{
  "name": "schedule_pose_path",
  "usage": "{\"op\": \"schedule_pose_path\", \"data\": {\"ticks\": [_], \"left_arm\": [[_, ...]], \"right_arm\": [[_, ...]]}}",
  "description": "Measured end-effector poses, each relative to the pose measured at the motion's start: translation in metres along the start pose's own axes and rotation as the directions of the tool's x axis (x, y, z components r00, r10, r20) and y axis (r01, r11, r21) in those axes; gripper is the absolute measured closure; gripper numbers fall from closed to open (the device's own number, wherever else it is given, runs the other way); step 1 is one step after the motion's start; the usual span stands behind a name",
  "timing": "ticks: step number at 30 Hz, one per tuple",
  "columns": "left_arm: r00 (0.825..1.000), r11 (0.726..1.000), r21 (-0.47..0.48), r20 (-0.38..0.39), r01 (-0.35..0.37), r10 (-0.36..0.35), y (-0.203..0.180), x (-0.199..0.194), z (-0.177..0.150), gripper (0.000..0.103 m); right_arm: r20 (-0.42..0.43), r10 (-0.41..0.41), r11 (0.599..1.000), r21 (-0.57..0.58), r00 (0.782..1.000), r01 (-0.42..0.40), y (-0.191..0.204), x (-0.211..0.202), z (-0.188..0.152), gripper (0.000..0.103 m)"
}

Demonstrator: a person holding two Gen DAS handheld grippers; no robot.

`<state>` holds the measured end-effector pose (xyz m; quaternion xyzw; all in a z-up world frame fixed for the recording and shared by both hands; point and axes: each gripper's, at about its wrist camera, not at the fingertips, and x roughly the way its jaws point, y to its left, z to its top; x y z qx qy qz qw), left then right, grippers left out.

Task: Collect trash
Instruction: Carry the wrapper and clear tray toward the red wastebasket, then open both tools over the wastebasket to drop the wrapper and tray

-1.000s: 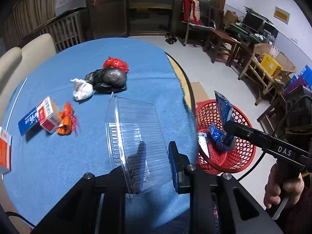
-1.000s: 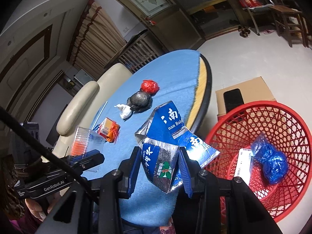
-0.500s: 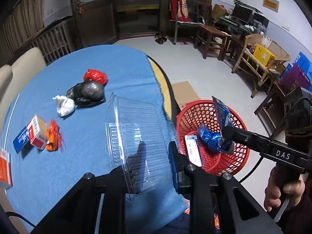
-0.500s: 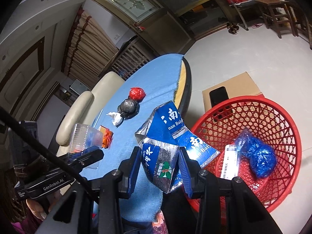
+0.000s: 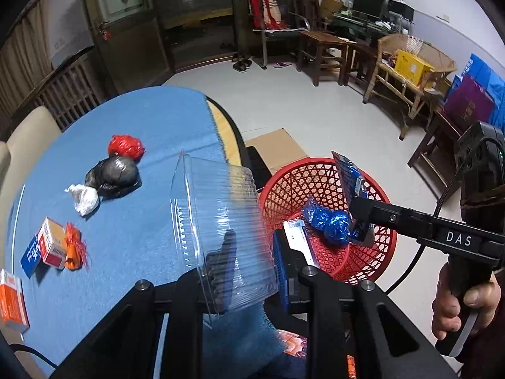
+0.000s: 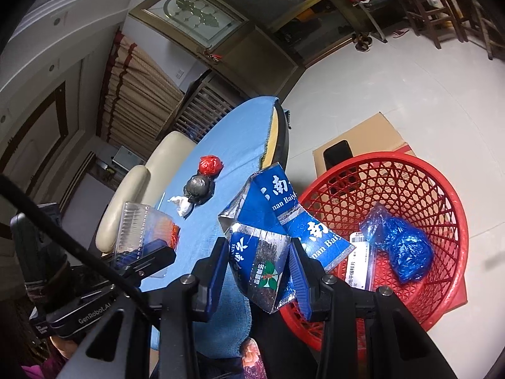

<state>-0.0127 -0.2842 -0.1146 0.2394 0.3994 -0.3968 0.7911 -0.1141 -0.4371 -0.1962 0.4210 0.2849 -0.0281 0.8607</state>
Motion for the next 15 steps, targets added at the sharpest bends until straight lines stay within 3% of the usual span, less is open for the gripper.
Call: {"op": "schedule_pose_path", "data": {"ticks": [15], "left_arm": [[1.0, 0.997, 0.081, -0.01, 0.013, -0.012, -0.026, 0.012, 0.007, 0.079]], "right_arm": [[0.034, 0.002, 0.998, 0.068, 0.999, -0.004, -0.025, -0.024, 0.007, 0.061]]}}
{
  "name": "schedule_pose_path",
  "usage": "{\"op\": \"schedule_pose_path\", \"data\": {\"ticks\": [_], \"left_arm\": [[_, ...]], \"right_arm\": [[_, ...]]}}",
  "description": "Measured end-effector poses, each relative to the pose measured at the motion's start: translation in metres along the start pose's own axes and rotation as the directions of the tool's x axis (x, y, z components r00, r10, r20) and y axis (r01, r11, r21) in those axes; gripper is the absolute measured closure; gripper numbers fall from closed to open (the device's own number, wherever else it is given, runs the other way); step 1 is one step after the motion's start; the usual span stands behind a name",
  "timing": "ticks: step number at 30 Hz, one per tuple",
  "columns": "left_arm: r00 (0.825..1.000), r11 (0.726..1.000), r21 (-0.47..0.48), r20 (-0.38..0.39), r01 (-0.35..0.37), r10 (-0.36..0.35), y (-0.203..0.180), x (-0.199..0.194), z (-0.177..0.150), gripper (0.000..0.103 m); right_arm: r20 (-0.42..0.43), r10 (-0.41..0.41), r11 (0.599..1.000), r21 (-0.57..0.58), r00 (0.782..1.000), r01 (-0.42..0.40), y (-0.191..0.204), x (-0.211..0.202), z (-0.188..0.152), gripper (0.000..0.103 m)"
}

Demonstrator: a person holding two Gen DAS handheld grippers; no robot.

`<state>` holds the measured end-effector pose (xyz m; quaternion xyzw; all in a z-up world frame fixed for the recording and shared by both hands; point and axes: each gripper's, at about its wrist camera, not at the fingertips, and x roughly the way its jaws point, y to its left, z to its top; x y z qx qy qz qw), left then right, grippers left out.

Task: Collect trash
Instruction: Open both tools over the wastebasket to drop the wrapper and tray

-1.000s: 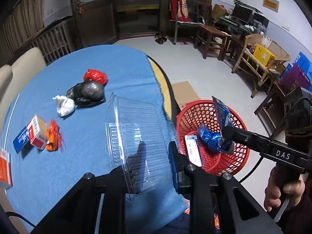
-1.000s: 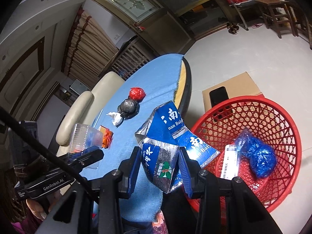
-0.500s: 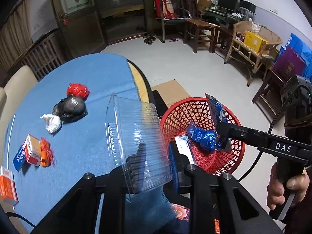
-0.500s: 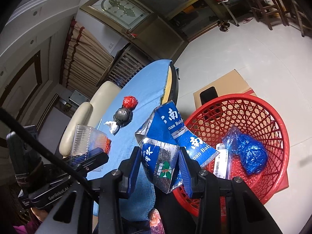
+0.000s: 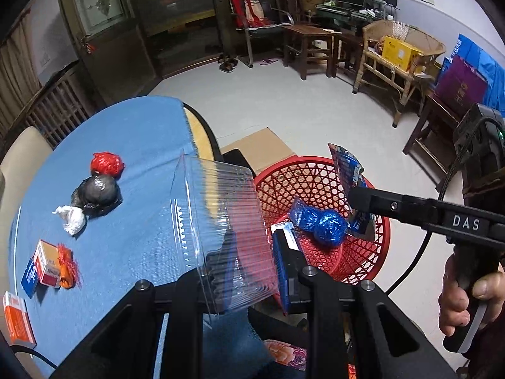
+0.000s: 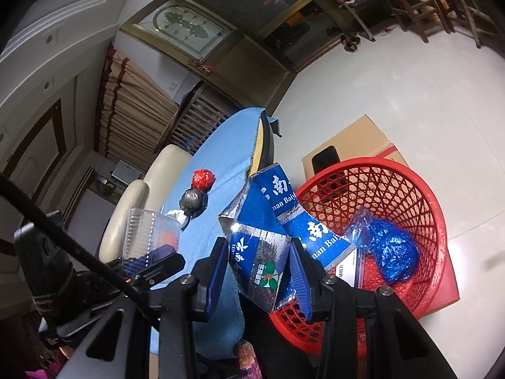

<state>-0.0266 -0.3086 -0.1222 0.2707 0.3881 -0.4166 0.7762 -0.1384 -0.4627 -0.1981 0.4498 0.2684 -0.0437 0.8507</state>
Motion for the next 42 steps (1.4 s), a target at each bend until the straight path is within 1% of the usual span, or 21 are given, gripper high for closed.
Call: {"op": "schedule_pose_path", "data": {"ticks": [3, 8, 11, 13, 14, 15, 16, 17, 18, 22, 27, 32, 37, 39, 41, 42], "left_arm": [[1.0, 1.0, 0.011, -0.004, 0.018, -0.018, -0.003, 0.004, 0.002, 0.079], [0.997, 0.997, 0.021, -0.024, 0.079, -0.079, -0.009, 0.013, 0.004, 0.079], [0.994, 0.995, 0.026, -0.034, 0.101, -0.1, -0.013, 0.018, 0.007, 0.079], [0.992, 0.993, 0.027, -0.041, 0.117, -0.116, -0.014, 0.021, 0.009, 0.077], [0.992, 0.992, 0.026, -0.042, 0.12, -0.119, -0.016, 0.021, 0.009, 0.071], [0.992, 0.992, 0.026, -0.039, 0.124, -0.123, -0.017, 0.022, 0.01, 0.06], [0.991, 0.991, 0.027, -0.032, 0.128, -0.127, -0.017, 0.021, 0.011, 0.049], [0.991, 0.991, 0.03, -0.023, 0.129, -0.129, -0.019, 0.021, 0.011, 0.047], [0.992, 0.991, 0.035, -0.014, 0.129, -0.128, -0.019, 0.02, 0.012, 0.046], [0.993, 0.992, 0.041, -0.003, 0.116, -0.116, -0.017, 0.016, 0.012, 0.046], [0.994, 0.994, -0.009, -0.002, 0.107, -0.107, -0.001, 0.016, 0.011, 0.046], [0.996, 0.995, -0.051, 0.014, 0.085, -0.085, 0.013, 0.008, 0.005, 0.046], [0.997, 0.995, -0.077, 0.03, 0.07, -0.067, 0.021, 0.001, 0.0, 0.046], [0.997, 0.994, -0.088, 0.033, 0.068, -0.066, 0.024, 0.0, -0.001, 0.046], [0.997, 0.993, -0.098, 0.032, 0.07, -0.067, 0.028, 0.001, -0.002, 0.045], [0.997, 0.992, -0.102, 0.031, 0.069, -0.066, 0.029, 0.001, -0.003, 0.045]], "right_arm": [[0.002, 0.002, 1.0, 0.025, 1.0, -0.002, -0.007, -0.003, 0.001, 0.06], [0.005, -0.006, 0.999, 0.05, 1.0, 0.006, -0.014, -0.006, 0.003, 0.059], [0.01, -0.014, 0.998, 0.065, 1.0, 0.013, -0.019, -0.007, 0.005, 0.058], [0.003, -0.013, 0.997, 0.081, 1.0, 0.012, -0.021, -0.007, 0.005, 0.058], [-0.002, -0.011, 0.996, 0.092, 1.0, 0.012, -0.022, -0.007, 0.005, 0.056], [-0.004, -0.015, 0.995, 0.101, 1.0, 0.015, -0.024, -0.006, 0.005, 0.052], [-0.007, -0.02, 0.994, 0.11, 1.0, 0.021, -0.025, -0.007, 0.005, 0.045], [-0.008, -0.024, 0.993, 0.117, 1.0, 0.025, -0.026, -0.006, 0.005, 0.041], [-0.011, -0.032, 0.992, 0.124, 0.999, 0.033, -0.028, -0.006, 0.005, 0.041], [-0.007, -0.031, 0.99, 0.134, 1.0, 0.031, -0.031, -0.007, 0.006, 0.041], [0.004, -0.026, 0.992, 0.123, 1.0, 0.025, -0.028, -0.01, 0.007, 0.041], [-0.006, -0.017, 0.994, 0.109, 1.0, 0.018, -0.024, -0.009, 0.008, 0.041], [-0.02, -0.048, 0.998, 0.039, 0.999, 0.049, -0.009, -0.004, 0.007, 0.041], [-0.032, -0.017, 0.999, 0.047, 0.999, 0.018, -0.007, -0.002, 0.006, 0.041], [-0.038, 0.098, 0.987, 0.133, 0.994, -0.092, -0.016, 0.0, 0.007, 0.04], [-0.038, 0.075, 0.986, 0.153, 0.996, -0.069, -0.019, 0.002, 0.007, 0.04]]}}
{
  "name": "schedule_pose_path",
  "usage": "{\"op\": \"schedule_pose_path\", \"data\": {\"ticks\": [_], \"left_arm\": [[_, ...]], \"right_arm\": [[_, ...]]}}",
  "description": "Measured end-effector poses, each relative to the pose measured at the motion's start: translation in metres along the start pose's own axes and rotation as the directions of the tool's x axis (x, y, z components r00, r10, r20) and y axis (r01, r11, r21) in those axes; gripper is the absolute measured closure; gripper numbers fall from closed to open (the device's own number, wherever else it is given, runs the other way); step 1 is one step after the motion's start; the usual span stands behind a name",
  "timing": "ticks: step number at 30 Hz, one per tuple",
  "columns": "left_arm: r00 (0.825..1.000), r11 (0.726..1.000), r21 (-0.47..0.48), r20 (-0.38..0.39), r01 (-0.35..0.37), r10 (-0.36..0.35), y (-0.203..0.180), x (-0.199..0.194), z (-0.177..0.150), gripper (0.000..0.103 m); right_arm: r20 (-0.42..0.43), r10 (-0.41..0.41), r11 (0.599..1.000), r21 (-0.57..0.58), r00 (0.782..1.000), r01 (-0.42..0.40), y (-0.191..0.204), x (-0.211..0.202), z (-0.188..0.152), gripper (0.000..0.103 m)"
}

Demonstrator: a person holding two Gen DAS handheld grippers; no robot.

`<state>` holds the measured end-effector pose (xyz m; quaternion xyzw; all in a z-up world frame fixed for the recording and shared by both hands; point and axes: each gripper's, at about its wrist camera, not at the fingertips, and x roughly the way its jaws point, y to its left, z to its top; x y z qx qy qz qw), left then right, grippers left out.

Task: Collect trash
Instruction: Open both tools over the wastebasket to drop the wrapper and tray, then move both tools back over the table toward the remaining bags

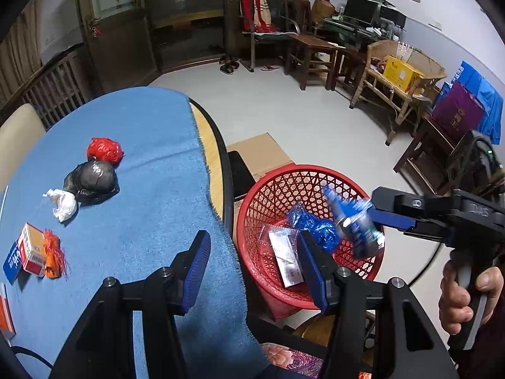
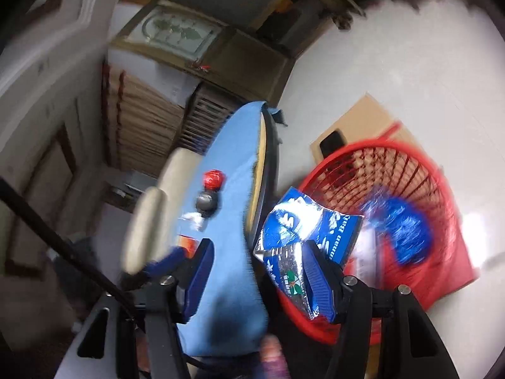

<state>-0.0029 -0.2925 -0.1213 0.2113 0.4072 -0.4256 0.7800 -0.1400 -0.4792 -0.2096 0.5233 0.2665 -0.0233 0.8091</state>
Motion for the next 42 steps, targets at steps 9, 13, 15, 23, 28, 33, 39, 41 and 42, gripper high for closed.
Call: {"op": "schedule_pose_path", "data": {"ticks": [9, 13, 15, 23, 28, 33, 39, 41, 42], "left_arm": [[1.0, 1.0, -0.017, 0.004, 0.002, -0.002, 0.004, -0.002, -0.004, 0.045], [1.0, 1.0, -0.02, -0.007, -0.001, 0.001, 0.005, 0.001, -0.006, 0.045], [1.0, 1.0, -0.018, -0.006, -0.004, 0.004, 0.005, 0.001, -0.008, 0.045], [1.0, 0.999, -0.029, 0.0, -0.019, 0.019, 0.014, -0.002, -0.021, 0.045], [0.999, 0.998, -0.053, 0.02, -0.026, 0.027, 0.023, -0.01, -0.024, 0.045], [0.999, 0.996, -0.078, 0.036, -0.03, 0.033, 0.035, -0.019, -0.029, 0.045], [0.998, 0.994, -0.101, 0.041, -0.036, 0.04, 0.047, -0.026, -0.038, 0.045], [0.998, 0.993, -0.116, 0.045, -0.036, 0.042, 0.053, -0.029, -0.041, 0.045], [0.998, 0.992, -0.122, 0.047, -0.036, 0.042, 0.056, -0.03, -0.042, 0.045]], "right_arm": [[0.051, -0.125, 0.99, -0.054, 0.991, 0.128, 0.007, -0.001, 0.0, 0.038], [0.042, -0.117, 0.992, -0.039, 0.992, 0.118, 0.005, 0.003, -0.001, 0.038], [0.033, -0.115, 0.993, -0.034, 0.993, 0.116, 0.002, 0.005, -0.003, 0.038], [0.01, -0.126, 0.991, -0.052, 0.992, 0.126, 0.005, 0.013, -0.006, 0.038], [-0.002, -0.128, 0.989, -0.075, 0.992, 0.128, 0.013, 0.018, -0.01, 0.038], [-0.007, -0.129, 0.986, -0.11, 0.992, 0.127, 0.026, 0.023, -0.014, 0.038], [-0.012, -0.129, 0.981, -0.146, 0.992, 0.126, 0.043, 0.031, -0.018, 0.038], [-0.019, -0.13, 0.979, -0.158, 0.991, 0.126, 0.048, 0.035, -0.021, 0.038], [-0.024, -0.132, 0.978, -0.165, 0.991, 0.127, 0.052, 0.037, -0.022, 0.038]]}}
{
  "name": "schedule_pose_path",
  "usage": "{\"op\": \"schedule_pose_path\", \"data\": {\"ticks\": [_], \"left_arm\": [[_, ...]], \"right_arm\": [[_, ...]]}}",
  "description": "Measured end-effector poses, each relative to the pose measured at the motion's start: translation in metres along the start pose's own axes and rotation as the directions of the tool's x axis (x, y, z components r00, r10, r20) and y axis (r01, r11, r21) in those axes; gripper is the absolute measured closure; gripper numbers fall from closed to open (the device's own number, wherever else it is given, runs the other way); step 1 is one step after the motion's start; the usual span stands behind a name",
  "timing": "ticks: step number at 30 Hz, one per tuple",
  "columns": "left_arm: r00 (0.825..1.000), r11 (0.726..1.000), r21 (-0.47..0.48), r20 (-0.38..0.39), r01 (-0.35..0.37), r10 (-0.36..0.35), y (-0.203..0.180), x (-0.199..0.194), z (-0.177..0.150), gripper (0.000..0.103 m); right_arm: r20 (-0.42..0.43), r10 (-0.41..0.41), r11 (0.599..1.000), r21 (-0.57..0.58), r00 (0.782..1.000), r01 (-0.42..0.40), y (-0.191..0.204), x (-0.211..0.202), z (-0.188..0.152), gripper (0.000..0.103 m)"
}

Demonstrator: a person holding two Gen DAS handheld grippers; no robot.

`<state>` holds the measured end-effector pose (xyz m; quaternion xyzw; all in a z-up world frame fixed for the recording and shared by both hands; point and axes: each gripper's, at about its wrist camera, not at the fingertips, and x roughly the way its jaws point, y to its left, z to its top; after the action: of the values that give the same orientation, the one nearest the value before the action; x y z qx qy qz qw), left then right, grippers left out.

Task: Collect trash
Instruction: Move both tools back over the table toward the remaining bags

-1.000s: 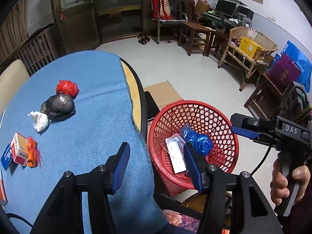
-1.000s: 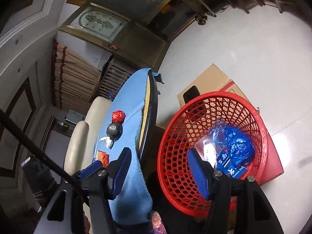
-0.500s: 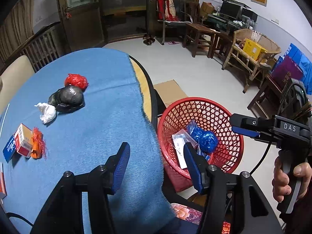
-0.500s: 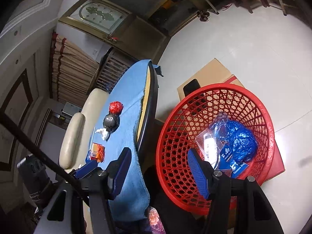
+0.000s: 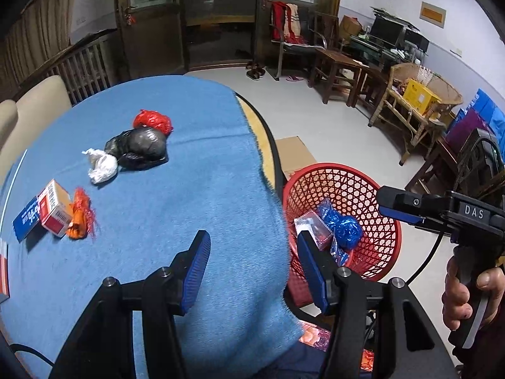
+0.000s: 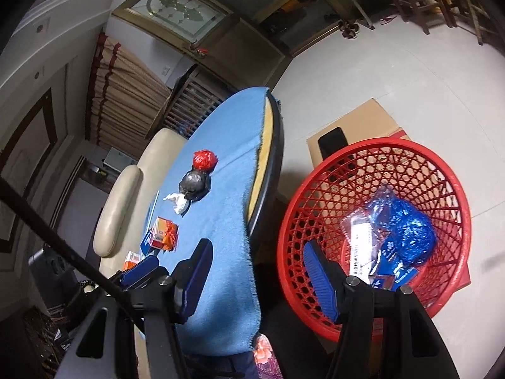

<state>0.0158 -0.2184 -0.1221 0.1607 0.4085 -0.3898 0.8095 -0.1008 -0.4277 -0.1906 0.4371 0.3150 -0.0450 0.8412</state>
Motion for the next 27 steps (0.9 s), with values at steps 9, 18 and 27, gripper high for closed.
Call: {"op": "schedule_pose_path", "data": {"ticks": [9, 18, 27], "left_arm": [[1.0, 0.998, -0.07, 0.009, -0.001, 0.001, 0.027, -0.006, -0.012, 0.045], [1.0, 0.991, -0.136, -0.007, -0.016, 0.015, 0.056, -0.005, -0.026, 0.045], [0.998, 0.966, -0.252, -0.03, -0.061, 0.055, 0.1, -0.006, -0.047, 0.045]], "right_arm": [[-0.037, -0.011, 0.999, -0.046, 0.999, 0.009, 0.023, 0.015, -0.008, 0.038], [-0.077, -0.023, 0.997, -0.076, 0.997, 0.017, 0.038, 0.031, -0.015, 0.038], [-0.096, -0.04, 0.994, -0.108, 0.995, 0.029, 0.05, 0.04, -0.019, 0.038]]}}
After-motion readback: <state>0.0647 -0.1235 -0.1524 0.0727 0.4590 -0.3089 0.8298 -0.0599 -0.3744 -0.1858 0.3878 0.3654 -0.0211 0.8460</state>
